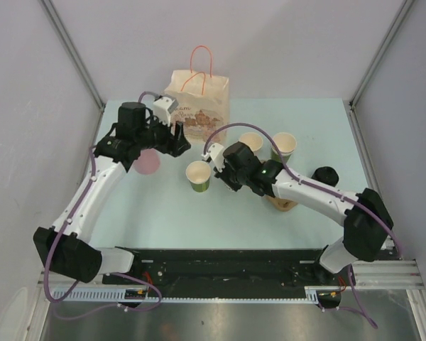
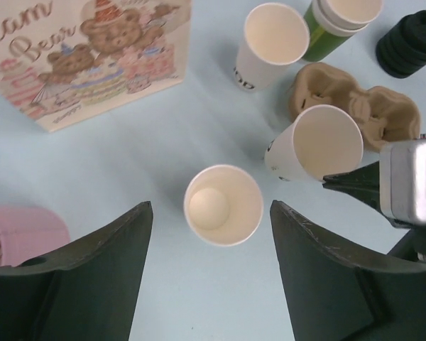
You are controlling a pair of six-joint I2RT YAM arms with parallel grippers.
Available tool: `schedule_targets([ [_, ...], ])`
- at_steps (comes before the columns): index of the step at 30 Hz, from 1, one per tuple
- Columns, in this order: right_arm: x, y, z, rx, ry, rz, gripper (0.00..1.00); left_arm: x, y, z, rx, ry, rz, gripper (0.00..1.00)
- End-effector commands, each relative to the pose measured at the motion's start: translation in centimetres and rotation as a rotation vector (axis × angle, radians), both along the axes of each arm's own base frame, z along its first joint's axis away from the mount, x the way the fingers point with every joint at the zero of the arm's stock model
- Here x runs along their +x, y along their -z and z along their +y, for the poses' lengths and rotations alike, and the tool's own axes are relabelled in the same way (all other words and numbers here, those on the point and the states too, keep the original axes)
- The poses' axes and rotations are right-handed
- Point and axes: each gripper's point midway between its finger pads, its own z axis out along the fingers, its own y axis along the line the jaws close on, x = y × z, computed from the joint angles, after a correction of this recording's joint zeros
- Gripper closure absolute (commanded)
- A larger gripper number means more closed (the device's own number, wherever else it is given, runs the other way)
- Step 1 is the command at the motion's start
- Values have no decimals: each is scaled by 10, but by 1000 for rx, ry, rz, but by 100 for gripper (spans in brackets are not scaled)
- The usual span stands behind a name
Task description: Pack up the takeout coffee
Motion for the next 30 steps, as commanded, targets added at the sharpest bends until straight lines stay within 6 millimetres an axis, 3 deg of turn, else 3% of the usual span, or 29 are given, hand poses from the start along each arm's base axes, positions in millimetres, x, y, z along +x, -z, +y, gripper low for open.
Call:
schedule_targets([
  [1,21,6,21,61,30,-38,100,-6,1,30,64,-22,-60,27],
  [6,23,26,24,47,33,8,100,-8,6,43,74,-44,-59,26],
  [12,18,27,21,54,41,43,100,-10,6,44,63,-36,-58,26],
  [13,20,26,18,47,55,34,96,-10,5,43,58,-31,-56,26],
  [14,21,27,16,36,64,29,76,-11,5,40,47,-19,-53,26],
  [17,19,12,13,54,58,8,44,-12,5,39,37,-9,-47,26],
  [19,17,-5,13,95,63,-15,38,-13,6,38,41,-5,-48,25],
  [22,18,-55,6,202,117,-78,25,-13,6,38,37,-2,-47,25],
  [23,14,-76,-1,241,133,-104,19,-13,6,37,35,0,-43,25],
  [25,19,-99,-22,296,228,-120,13,-14,7,37,31,1,-39,25],
  [26,18,-100,-37,293,269,-98,12,-14,7,37,32,2,-41,25],
  [27,29,-115,-69,332,365,-109,12,-14,5,37,35,1,-48,25],
  [30,41,-112,-145,348,650,-58,14,-15,5,38,37,4,-52,25],
])
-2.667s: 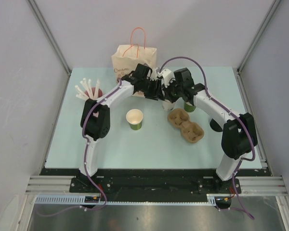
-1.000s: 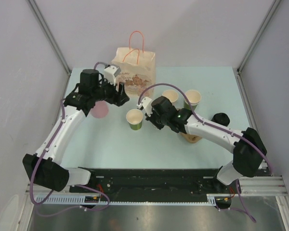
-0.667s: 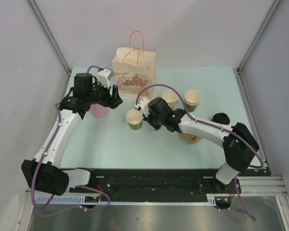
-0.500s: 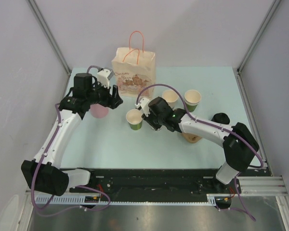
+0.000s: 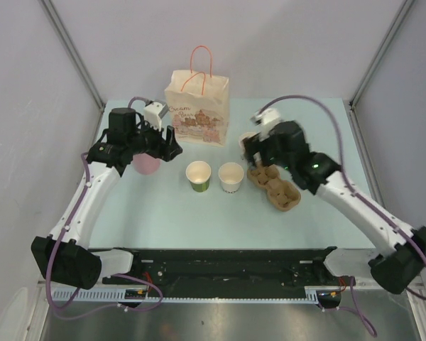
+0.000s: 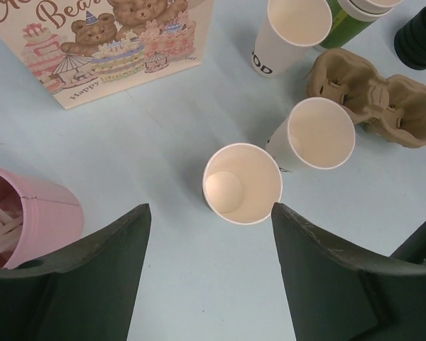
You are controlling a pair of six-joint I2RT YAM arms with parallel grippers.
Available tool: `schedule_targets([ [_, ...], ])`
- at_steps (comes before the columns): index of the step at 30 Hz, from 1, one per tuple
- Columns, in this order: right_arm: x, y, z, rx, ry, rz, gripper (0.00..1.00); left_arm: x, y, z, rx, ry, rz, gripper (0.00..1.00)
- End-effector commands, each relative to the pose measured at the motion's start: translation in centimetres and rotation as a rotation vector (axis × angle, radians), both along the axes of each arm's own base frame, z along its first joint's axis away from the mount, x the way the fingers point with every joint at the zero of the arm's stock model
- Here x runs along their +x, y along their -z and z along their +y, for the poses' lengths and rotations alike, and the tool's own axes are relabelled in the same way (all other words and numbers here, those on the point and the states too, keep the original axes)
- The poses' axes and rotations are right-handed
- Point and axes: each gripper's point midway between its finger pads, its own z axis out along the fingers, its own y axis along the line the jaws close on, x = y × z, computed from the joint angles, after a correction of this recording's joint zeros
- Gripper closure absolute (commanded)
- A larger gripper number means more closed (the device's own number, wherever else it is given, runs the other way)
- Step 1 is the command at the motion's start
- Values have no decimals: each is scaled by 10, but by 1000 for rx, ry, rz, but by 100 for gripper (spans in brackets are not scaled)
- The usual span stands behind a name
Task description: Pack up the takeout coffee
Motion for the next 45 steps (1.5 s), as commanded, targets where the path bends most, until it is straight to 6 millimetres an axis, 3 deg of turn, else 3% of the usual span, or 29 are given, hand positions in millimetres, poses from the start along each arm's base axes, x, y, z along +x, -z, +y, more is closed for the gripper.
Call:
schedule_targets([
  [1,29,-17,-137,101,513,89,14,-7,-10,-1,12,58,-63,25],
  [3,26,-7,-174,109,627,148,17,-7,-10,-2,4,66,-60,25],
  [4,30,-3,-207,103,721,157,17,-9,-11,-4,-2,75,-61,25],
  [6,32,7,-235,82,765,192,20,-10,-11,-6,-9,86,-57,25],
  [8,37,25,-283,60,891,234,23,-10,-10,-8,-18,100,-51,25],
  [10,41,46,-311,21,953,289,26,-11,-9,-10,-24,111,-43,25],
  [11,38,52,-334,28,1013,307,28,-11,-7,-11,-29,117,-34,25],
  [14,40,70,-346,67,1005,374,32,-12,-3,-13,-30,129,-26,25],
  [20,34,108,-349,41,985,504,41,-12,8,-15,-24,153,-5,26],
  [27,36,145,-342,10,910,592,38,-11,18,-16,-21,167,19,26],
  [36,53,147,-346,-32,842,527,38,-5,22,-16,-15,162,34,26],
  [45,63,155,-336,-60,747,518,49,-2,19,-16,-17,150,34,26],
])
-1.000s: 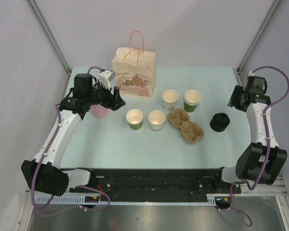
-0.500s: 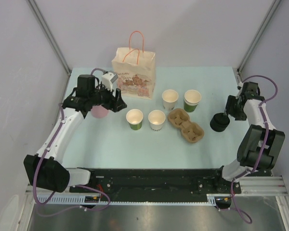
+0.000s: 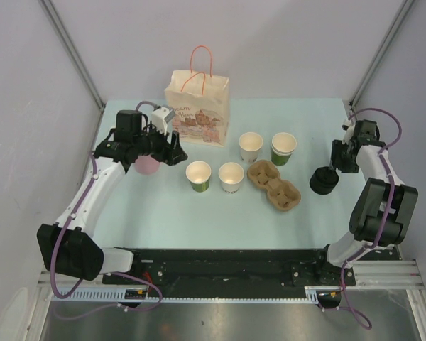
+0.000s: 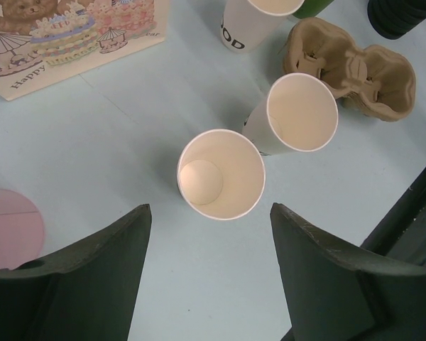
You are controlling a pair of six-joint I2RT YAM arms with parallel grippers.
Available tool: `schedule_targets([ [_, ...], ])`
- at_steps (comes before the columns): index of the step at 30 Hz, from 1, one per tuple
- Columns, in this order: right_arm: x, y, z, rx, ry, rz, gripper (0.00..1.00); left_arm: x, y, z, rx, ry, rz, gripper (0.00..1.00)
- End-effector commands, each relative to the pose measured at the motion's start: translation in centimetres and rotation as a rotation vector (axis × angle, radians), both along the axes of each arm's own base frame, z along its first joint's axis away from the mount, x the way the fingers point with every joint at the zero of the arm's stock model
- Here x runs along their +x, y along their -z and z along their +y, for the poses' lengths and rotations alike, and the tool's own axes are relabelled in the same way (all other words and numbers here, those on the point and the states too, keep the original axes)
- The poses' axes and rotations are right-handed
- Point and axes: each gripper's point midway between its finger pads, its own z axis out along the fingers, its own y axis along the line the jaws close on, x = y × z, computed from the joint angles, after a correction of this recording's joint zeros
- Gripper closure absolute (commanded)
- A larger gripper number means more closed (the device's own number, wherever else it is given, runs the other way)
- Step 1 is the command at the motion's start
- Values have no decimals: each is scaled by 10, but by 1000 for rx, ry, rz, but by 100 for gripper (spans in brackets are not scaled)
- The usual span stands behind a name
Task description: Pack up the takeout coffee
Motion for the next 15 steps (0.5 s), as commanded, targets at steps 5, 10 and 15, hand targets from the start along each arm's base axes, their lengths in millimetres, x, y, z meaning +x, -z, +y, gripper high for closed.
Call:
schedule_targets([
  [5,15,0,3,-36,-89,-33,49,5,-10,-1,8,43,-59,26],
  [10,15,9,2,-52,-102,-7,55,7,-12,0,13,34,-64,26],
  [15,20,8,7,-34,-126,-25,60,7,-12,0,12,35,-63,26],
])
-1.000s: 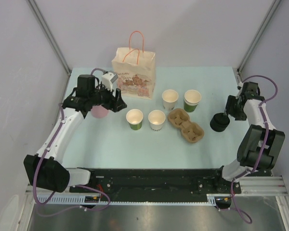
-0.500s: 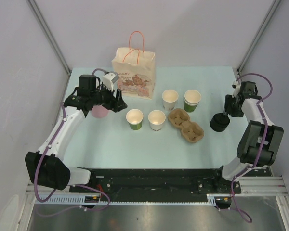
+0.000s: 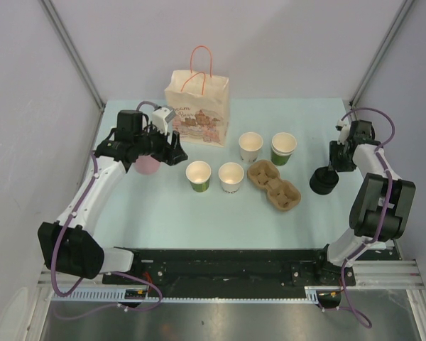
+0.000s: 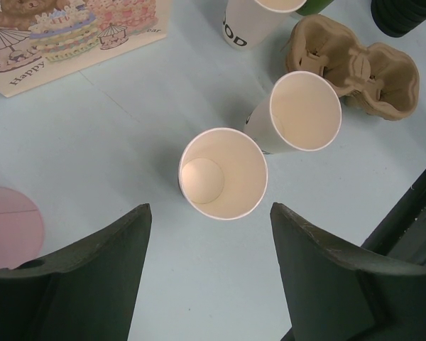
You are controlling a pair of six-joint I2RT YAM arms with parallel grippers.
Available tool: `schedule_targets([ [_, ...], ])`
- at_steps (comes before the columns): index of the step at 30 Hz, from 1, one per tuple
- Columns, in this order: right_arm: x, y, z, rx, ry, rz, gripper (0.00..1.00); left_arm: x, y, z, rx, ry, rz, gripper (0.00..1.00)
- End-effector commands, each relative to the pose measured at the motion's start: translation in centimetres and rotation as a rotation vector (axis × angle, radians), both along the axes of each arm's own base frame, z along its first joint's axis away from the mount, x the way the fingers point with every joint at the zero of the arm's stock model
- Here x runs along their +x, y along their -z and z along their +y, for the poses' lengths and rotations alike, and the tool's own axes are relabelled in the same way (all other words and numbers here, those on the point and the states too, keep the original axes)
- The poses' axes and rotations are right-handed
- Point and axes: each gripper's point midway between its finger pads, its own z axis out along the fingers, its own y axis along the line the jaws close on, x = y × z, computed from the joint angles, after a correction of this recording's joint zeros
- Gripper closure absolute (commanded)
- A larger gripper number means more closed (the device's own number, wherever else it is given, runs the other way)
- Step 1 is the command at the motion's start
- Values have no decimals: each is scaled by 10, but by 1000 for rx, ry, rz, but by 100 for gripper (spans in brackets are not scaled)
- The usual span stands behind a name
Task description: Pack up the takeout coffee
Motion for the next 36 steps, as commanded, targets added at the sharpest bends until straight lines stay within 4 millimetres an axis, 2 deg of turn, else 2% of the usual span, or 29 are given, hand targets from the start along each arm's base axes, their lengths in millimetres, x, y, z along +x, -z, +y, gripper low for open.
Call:
schedule_targets([
  [1,11,-7,1,-13,-34,-43,62,6,-16,-1,5,39,-74,26],
  [6,11,-11,4,-5,-44,-53,82,6,-16,0,9,38,-76,26],
  [16,9,-17,4,-17,-30,-60,100,4,-17,0,9,41,-83,26],
  [21,10,-33,8,-51,-24,-96,100,3,-18,0,8,43,-85,26],
  [25,10,-55,9,-74,4,-150,100,3,-20,0,9,44,-93,26],
  [31,6,-61,5,-88,41,-157,100,2,-21,1,8,44,-97,25],
  [34,4,-73,1,-108,79,-188,100,1,-22,2,10,43,-102,26],
  [36,4,-92,3,-113,86,-247,100,1,-22,2,16,40,-107,25],
])
